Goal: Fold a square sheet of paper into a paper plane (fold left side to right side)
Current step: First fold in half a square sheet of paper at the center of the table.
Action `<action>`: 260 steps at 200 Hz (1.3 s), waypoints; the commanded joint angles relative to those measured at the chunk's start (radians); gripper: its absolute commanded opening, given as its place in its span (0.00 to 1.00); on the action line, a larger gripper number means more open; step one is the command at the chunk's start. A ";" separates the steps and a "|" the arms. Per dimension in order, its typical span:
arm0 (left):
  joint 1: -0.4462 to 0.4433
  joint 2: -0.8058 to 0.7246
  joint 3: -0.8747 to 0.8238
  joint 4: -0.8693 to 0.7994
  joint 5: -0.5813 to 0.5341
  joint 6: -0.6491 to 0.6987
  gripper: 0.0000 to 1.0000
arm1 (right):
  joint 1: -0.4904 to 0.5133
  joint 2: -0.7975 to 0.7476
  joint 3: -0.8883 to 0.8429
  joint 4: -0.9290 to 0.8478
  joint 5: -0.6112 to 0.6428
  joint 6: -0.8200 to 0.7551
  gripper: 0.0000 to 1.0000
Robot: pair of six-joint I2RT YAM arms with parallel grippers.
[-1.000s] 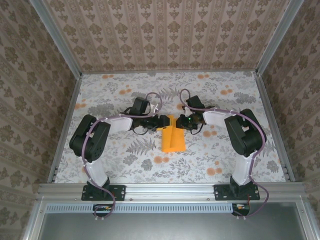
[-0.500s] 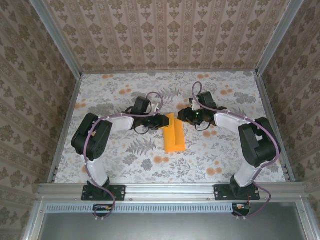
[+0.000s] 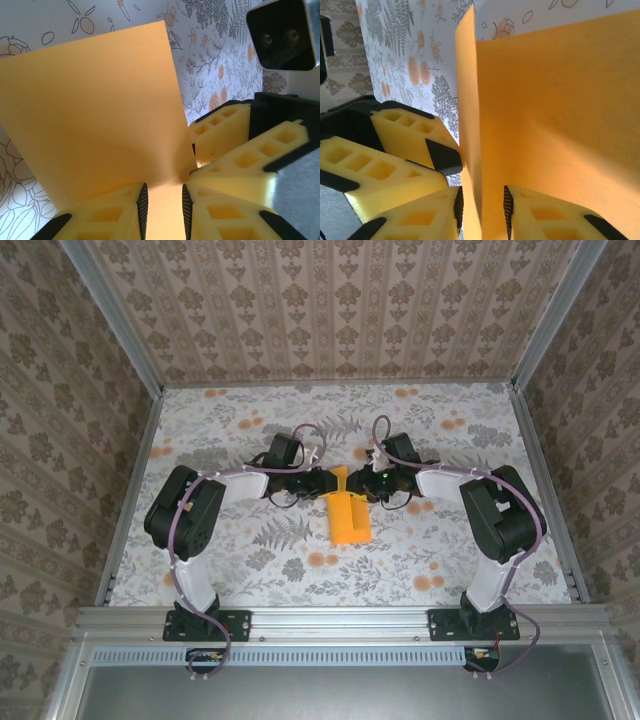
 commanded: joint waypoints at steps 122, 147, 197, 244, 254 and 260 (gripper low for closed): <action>-0.037 -0.086 -0.003 -0.269 -0.198 0.123 0.56 | 0.004 0.004 0.080 -0.290 0.295 -0.164 0.00; -0.063 -0.040 0.038 -0.281 -0.207 0.108 0.59 | 0.005 0.004 0.078 -0.286 0.298 -0.165 0.01; -0.099 0.019 0.106 -0.350 -0.274 0.101 0.57 | 0.004 0.008 0.073 -0.287 0.290 -0.170 0.04; -0.124 0.066 0.166 -0.449 -0.341 0.136 0.50 | 0.000 -0.041 0.056 -0.289 0.343 -0.184 0.20; -0.126 0.074 0.170 -0.454 -0.342 0.139 0.50 | -0.004 -0.072 0.041 -0.280 0.374 -0.184 0.26; -0.129 0.076 0.171 -0.458 -0.343 0.140 0.50 | -0.008 -0.092 0.029 -0.276 0.396 -0.184 0.29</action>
